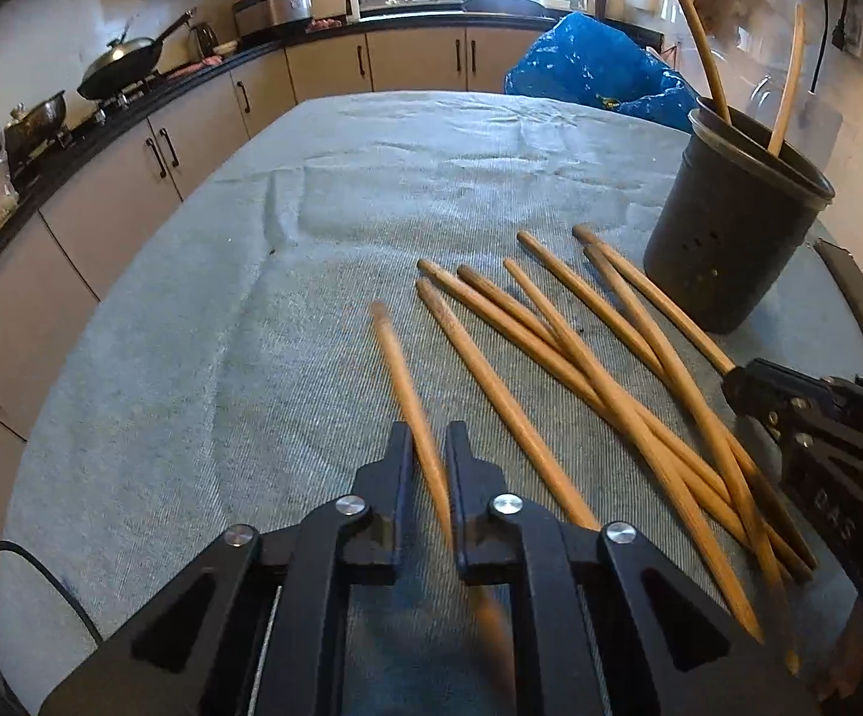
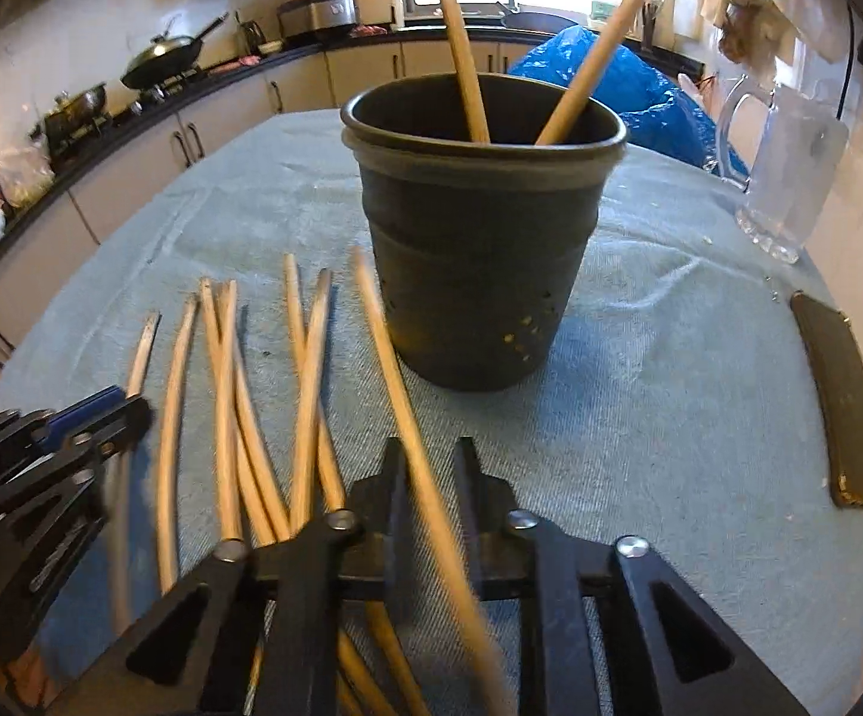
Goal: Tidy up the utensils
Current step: 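Grasp another chopstick with the left tool while the right tool grasps one too, then lift both chopsticks and carry them above the holder opening, then open both tools to drop the chopsticks into the holder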
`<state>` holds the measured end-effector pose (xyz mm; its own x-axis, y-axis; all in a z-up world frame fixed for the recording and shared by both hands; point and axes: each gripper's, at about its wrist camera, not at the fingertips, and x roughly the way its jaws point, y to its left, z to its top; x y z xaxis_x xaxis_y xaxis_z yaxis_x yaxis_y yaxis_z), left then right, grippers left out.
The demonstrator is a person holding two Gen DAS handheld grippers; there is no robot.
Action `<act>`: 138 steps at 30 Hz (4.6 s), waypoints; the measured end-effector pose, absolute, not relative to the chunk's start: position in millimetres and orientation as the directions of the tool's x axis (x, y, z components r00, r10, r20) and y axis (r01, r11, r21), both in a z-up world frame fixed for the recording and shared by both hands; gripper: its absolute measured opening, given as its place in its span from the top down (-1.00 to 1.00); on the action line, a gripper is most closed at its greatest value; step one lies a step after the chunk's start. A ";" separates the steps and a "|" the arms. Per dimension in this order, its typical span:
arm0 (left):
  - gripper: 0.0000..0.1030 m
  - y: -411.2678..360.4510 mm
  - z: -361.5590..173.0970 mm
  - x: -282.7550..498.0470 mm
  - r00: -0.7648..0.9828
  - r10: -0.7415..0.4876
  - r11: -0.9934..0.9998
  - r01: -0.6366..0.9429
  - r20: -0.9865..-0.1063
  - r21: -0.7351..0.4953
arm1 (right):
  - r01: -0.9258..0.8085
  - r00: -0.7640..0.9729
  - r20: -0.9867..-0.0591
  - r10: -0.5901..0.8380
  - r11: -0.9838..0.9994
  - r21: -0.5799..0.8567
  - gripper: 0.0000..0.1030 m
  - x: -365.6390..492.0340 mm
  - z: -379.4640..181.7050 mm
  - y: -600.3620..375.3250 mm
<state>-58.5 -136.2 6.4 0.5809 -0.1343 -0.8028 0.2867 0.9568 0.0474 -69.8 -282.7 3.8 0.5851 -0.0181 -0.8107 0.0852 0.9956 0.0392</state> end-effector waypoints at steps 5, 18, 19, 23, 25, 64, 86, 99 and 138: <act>0.87 -105.7 10.0 -73.1 0.518 -0.199 0.945 0.326 -0.832 -0.024 | 0.076 0.551 -0.834 -0.023 0.997 0.023 0.77 -96.4 4.9 -290.0; 0.85 -49.2 16.7 -106.7 0.378 -0.314 0.899 0.413 -0.871 -0.145 | 0.051 0.437 -0.900 -0.007 0.999 0.017 0.31 -206.1 5.1 -339.2; 0.84 -51.6 17.2 -104.8 0.374 -0.309 0.900 0.411 -0.874 -0.143 | 0.058 0.436 -0.900 -0.005 0.998 0.023 0.31 -203.3 4.8 -340.7; 0.51 -62.0 17.0 -93.9 0.370 -0.278 0.905 0.411 -0.887 -0.112 | 0.048 0.434 -0.901 -0.004 0.999 0.018 0.31 -177.4 5.9 -335.8; 0.50 -65.5 16.8 -88.5 0.374 -0.260 0.905 0.415 -0.890 -0.090 | 0.040 0.426 -0.905 0.012 0.999 0.032 0.31 -162.9 6.3 -331.6; 0.87 -53.1 140.3 -129.1 0.625 -0.470 0.866 0.462 -0.623 -0.190 | 0.086 0.733 -0.669 0.121 0.960 0.268 0.86 -179.9 95.0 -320.4; 0.87 -145.4 275.0 -70.2 0.782 -0.568 0.820 0.513 -0.258 -0.253 | 0.143 0.969 -0.248 -0.022 0.863 0.484 0.86 -134.7 222.1 -372.5; 0.87 -215.7 267.4 1.8 0.810 -0.548 0.829 0.494 -0.209 -0.261 | 0.222 0.973 -0.152 -0.172 0.876 0.429 0.86 -51.8 219.8 -386.6; -0.31 -87.5 112.0 -46.5 0.704 -0.277 0.960 0.168 -0.654 -0.226 | 0.231 0.881 -0.465 -0.084 0.935 0.269 -0.34 -169.2 120.7 -334.2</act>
